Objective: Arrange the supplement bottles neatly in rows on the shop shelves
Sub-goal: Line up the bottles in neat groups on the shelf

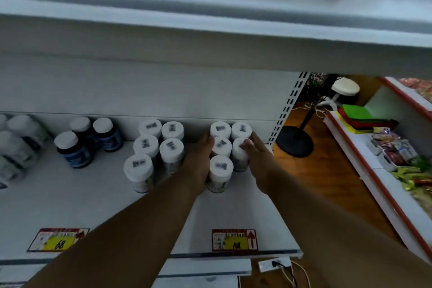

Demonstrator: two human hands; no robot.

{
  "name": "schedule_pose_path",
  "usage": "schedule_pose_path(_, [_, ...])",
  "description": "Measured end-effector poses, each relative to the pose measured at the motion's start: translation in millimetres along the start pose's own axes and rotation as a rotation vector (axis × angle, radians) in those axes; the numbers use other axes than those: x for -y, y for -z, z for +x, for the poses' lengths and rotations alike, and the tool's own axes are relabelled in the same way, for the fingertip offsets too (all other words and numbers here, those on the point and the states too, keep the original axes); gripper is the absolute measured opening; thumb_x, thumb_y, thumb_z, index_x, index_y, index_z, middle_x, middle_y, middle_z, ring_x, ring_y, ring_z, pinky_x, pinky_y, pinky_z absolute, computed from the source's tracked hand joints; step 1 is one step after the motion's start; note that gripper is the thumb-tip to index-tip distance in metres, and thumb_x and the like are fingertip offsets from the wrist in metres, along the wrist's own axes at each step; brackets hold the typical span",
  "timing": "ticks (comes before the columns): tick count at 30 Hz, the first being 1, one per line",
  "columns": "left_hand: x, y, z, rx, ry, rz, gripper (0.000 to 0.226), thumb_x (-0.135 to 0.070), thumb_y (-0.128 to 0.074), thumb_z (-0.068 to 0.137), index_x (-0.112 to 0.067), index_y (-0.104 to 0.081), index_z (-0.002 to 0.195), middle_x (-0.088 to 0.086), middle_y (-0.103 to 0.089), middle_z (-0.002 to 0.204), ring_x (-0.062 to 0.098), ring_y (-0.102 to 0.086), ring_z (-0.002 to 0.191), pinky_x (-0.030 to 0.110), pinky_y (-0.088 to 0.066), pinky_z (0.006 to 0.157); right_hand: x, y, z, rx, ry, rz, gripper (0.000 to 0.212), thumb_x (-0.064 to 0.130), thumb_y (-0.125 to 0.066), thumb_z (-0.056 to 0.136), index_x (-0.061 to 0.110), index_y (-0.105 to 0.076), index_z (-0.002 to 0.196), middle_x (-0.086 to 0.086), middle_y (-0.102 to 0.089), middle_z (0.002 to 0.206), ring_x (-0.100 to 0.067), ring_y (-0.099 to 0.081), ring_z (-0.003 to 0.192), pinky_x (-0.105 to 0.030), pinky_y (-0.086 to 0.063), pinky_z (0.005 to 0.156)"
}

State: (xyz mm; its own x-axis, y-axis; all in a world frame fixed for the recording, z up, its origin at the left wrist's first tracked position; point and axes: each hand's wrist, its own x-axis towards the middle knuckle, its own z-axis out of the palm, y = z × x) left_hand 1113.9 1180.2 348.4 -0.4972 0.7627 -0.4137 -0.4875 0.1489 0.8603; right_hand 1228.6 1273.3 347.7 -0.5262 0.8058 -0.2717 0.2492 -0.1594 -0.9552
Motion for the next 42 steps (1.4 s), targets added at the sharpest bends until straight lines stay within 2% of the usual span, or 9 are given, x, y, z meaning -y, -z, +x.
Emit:
schedule_pose_path(3, [4,-3,1,-0.003,-0.006,0.018,0.034,-0.042,-0.045,0.1,-0.033,-0.055,0.131,0.0,-0.069,0.119,0.021,-0.068,0.101,0.044,-0.054,0.092,2,-1,1,-0.006,-0.028,0.014,0.04,0.032,-0.043,0.095,0.047,-0.047,0.133,0.0,-0.061,0.124,-0.024,-0.059,0.111,-0.045,-0.05,0.096])
schedule_pose_path(7, [6,-9,1,-0.01,0.003,-0.019,0.035,-0.04,-0.04,0.102,-0.032,-0.052,0.134,0.0,-0.07,0.116,0.017,-0.07,0.092,0.031,-0.056,0.07,2,3,5,-0.002,-0.034,0.027,0.041,0.024,-0.04,0.101,0.039,-0.044,0.139,-0.001,-0.058,0.123,-0.022,-0.058,0.109,-0.037,-0.051,0.091])
schedule_pose_path(18, [4,-9,10,0.002,-0.015,-0.019,0.036,-0.04,-0.038,0.103,-0.028,-0.053,0.134,0.005,-0.07,0.117,0.016,-0.071,0.09,0.028,-0.056,0.066,0,4,8,-0.008,-0.018,0.037,0.036,0.02,-0.039,0.101,0.037,-0.049,0.132,0.003,-0.061,0.114,-0.017,-0.059,0.102,-0.028,-0.049,0.076])
schedule_pose_path(21, [0,-9,5,-0.009,-0.012,-0.006,0.036,-0.041,-0.04,0.102,-0.029,-0.052,0.134,0.003,-0.07,0.113,0.015,-0.071,0.086,0.028,-0.057,0.064,1,3,7,-0.025,-0.017,0.022,0.034,0.024,-0.04,0.101,0.042,-0.051,0.127,-0.001,-0.06,0.119,-0.022,-0.058,0.107,-0.035,-0.051,0.085])
schedule_pose_path(26, [7,2,6,-0.084,-0.033,0.13,0.082,-0.077,-0.055,0.073,-0.038,-0.041,0.143,-0.005,-0.055,0.139,0.017,-0.055,0.124,0.046,-0.041,0.108,6,9,-5,-0.077,-0.064,-0.051,0.053,0.045,-0.036,0.102,0.03,-0.025,0.152,0.004,-0.035,0.15,-0.021,-0.035,0.137,-0.04,-0.032,0.107])
schedule_pose_path(28, [9,9,-9,-0.135,-0.098,0.366,0.057,-0.056,-0.047,0.093,-0.035,-0.038,0.145,-0.012,-0.043,0.146,0.009,-0.041,0.132,0.032,-0.028,0.114,-1,13,-18,-0.169,0.002,-0.111,0.055,0.045,-0.036,0.102,0.026,-0.023,0.152,0.002,-0.029,0.156,-0.02,-0.029,0.141,-0.04,-0.028,0.112])
schedule_pose_path(31, [24,24,-42,-0.239,-0.191,0.48,0.028,-0.023,-0.047,0.1,-0.034,-0.051,0.126,-0.01,-0.054,0.134,0.011,-0.051,0.119,0.029,-0.038,0.101,-20,12,-49,-0.331,0.126,-0.326,0.039,0.038,-0.042,0.102,0.023,-0.041,0.137,0.002,-0.051,0.13,-0.011,-0.048,0.113,-0.032,-0.04,0.092])
schedule_pose_path(34, [37,32,-62,-0.234,-0.204,0.59,0.034,-0.017,-0.054,0.096,-0.03,-0.056,0.128,-0.014,-0.059,0.122,0.005,-0.053,0.109,0.022,-0.038,0.093,-35,3,-76,-0.277,0.172,-0.428,0.022,0.033,-0.055,0.096,0.032,-0.048,0.117,0.01,-0.058,0.107,-0.006,-0.057,0.095,-0.024,-0.047,0.075])
schedule_pose_path(42, [35,33,-60,-0.11,-0.313,0.735,0.034,-0.02,-0.073,0.084,-0.04,-0.058,0.106,-0.016,-0.067,0.108,0.0,-0.063,0.099,0.025,-0.05,0.091,-38,-19,-78,-0.092,0.224,-0.486,0.042,0.045,-0.073,0.082,0.037,-0.047,0.114,0.014,-0.057,0.112,-0.003,-0.058,0.096,-0.015,-0.046,0.077])
